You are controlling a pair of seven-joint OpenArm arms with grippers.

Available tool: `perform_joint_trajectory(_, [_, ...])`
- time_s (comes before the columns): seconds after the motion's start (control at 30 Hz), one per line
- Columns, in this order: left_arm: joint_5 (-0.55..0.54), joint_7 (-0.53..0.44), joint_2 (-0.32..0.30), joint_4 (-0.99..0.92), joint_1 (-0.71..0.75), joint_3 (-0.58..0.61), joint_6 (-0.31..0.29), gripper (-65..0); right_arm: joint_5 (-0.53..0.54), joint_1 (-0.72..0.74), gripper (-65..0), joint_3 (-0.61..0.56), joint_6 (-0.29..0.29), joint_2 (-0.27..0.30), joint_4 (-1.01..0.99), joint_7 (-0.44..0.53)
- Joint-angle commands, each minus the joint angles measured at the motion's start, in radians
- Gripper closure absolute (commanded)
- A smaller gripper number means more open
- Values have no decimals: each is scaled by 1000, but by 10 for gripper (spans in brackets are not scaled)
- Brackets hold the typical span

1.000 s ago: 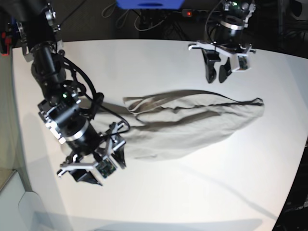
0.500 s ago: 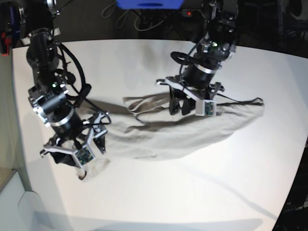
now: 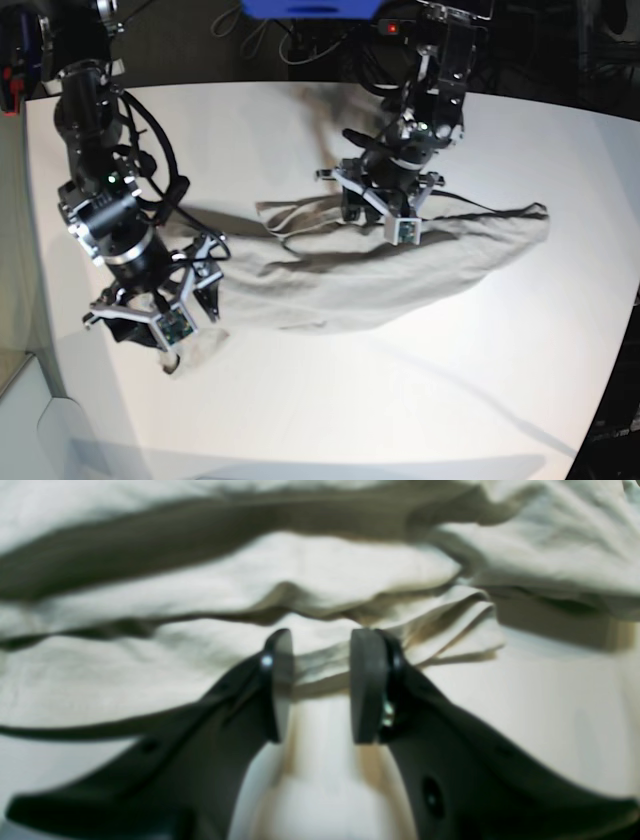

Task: Layout the t-shirt on the table in an organized manner, then fold the t-shirt properly
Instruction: 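Lower the left gripper onto the shirt's opposite end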

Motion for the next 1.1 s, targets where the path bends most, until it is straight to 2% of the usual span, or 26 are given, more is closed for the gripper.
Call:
perform_joint_trajectory(0.0, [-5, -15, 2, 4, -8, 2, 1, -191, -3, 20, -439, 4, 3, 6, 14, 26])
perform_joint_trajectory(0.3, [-5, -12, -1, -52, -25, 2, 1, -190, -3, 20, -439, 3, 3, 1, 13, 26])
perform_joint_trajectory(0.4, [-5, -12, -24, -72, -23, 2, 1, -182, -3, 20, -439, 3, 3, 1, 13, 26])
perform_joint_trajectory(0.47, [-5, -12, -31, -80, -23, 2, 1, -111, -3, 20, -439, 3, 3, 1, 13, 26])
perform_joint_trajectory(0.53, [-5, -12, -35, -80, -19, -6, 1, 0, -3, 20, -439, 3, 3, 1, 13, 26])
perform_joint_trajectory(0.6, [-10, -12, -59, -80, -19, -3, 1, -17, -3, 20, -439, 3, 3, 1, 11, 26])
perform_joint_trajectory(0.73, [-15, -12, -73, -62, -3, -6, 1, -6, -3, 20, -439, 3, 3, 1, 11, 26])
perform_joint_trajectory(0.93, [-5, -12, -74, 161, 95, -9, 1, -6, -3, 20, -439, 3, 3, 1, 11, 26])
perform_joint_trajectory(1.07, [-15, -12, -90, 255, 152, -59, 1, -6, -3, 20, -439, 3, 3, 1, 11, 26])
